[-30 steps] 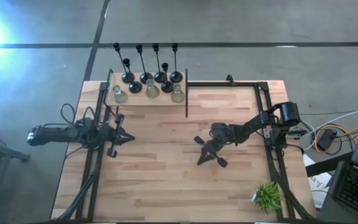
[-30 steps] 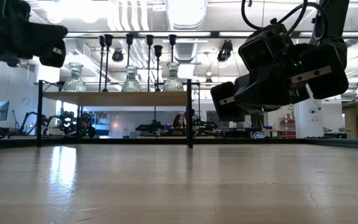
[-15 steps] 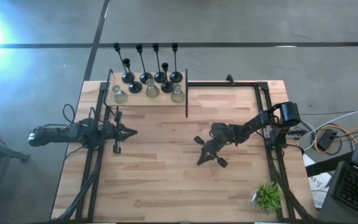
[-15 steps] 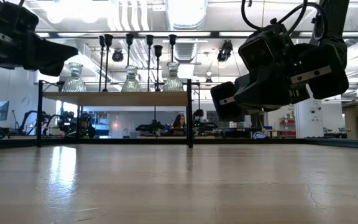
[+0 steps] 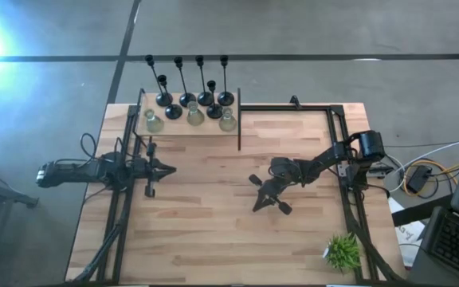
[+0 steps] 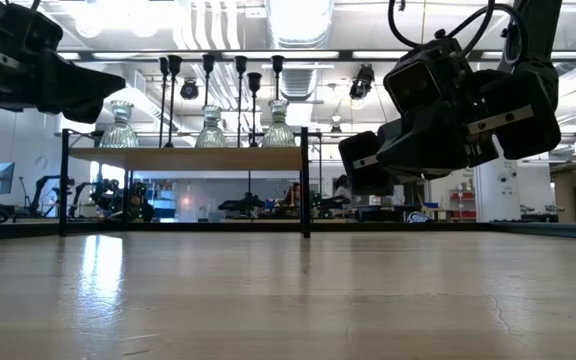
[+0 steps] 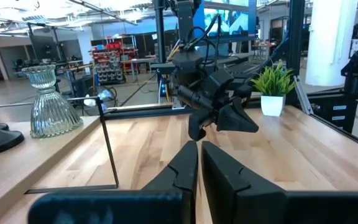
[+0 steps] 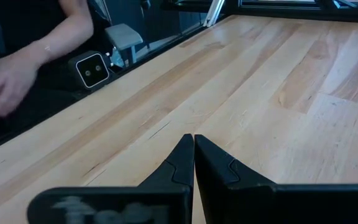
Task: Pick & Place candle stick holders
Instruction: Return to Home Position
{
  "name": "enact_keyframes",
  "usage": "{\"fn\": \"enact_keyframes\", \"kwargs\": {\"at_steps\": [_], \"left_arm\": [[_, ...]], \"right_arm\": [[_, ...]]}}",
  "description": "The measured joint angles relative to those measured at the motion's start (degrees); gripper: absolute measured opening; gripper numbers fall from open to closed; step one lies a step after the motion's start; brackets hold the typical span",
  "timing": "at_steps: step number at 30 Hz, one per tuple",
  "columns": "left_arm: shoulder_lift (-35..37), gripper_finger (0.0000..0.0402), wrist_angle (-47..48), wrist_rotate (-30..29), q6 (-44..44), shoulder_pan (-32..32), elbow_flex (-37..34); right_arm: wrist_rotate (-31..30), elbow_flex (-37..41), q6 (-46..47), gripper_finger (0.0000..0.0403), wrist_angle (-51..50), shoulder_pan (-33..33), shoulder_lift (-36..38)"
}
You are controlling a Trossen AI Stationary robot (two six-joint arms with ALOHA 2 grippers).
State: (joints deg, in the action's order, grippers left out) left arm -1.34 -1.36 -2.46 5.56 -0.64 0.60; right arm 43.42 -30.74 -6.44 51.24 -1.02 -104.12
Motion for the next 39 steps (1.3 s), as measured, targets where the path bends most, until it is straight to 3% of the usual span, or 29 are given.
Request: {"fn": "enact_keyframes", "kwargs": {"at_steps": [6, 9, 15, 23, 25, 30, 32, 36, 39], "left_arm": [[0.0, 0.0025, -0.03, 0.0, 0.0, 0.0, 0.0], [-0.02, 0.0025, -0.03, -0.02, 0.0, 0.0, 0.0], [-0.39, 0.0025, -0.05, -0.04, 0.0, 0.0, 0.0], [-0.66, 0.0025, -0.03, 0.0, 0.0, 0.0, 0.02], [-0.7, 0.0025, -0.05, -0.04, 0.0, 0.0, 0.02], [-0.72, 0.0025, -0.05, 0.01, 0.0, 0.0, 0.02], [-0.72, 0.0025, -0.05, -0.02, 0.0, 0.0, 0.02], [-0.72, 0.0025, -0.05, 0.0, 0.0, 0.02, 0.02], [-0.72, 0.0025, -0.05, -0.02, 0.0, 0.02, 0.02]], "right_arm": [[-0.05, 0.28, -0.2, 0.0008, -0.02, 0.0, 1.7], [-2.24, 1.77, -0.21, 0.0008, -0.17, 0.0, 6.35], [-8.89, 8.27, 0.02, 0.0008, -1.95, -0.1, 23.98], [-9.29, 18.16, 1.12, 0.0008, -1.59, -0.11, 49.84], [-14.65, 21.05, 2.11, 0.0008, -3.75, -0.08, 56.01], [-45.19, 26.85, 12.81, 0.0008, -5.6, 0.0, 66.6], [-49.43, 28.97, 14.21, 0.0008, -5.48, 0.0, 69.74], [-42.22, 30.23, 12.01, 0.0008, -10.83, 0.02, 74.89], [-40.27, 30.23, 11.31, 0.0008, -15.46, 0.01, 78.84]]}}
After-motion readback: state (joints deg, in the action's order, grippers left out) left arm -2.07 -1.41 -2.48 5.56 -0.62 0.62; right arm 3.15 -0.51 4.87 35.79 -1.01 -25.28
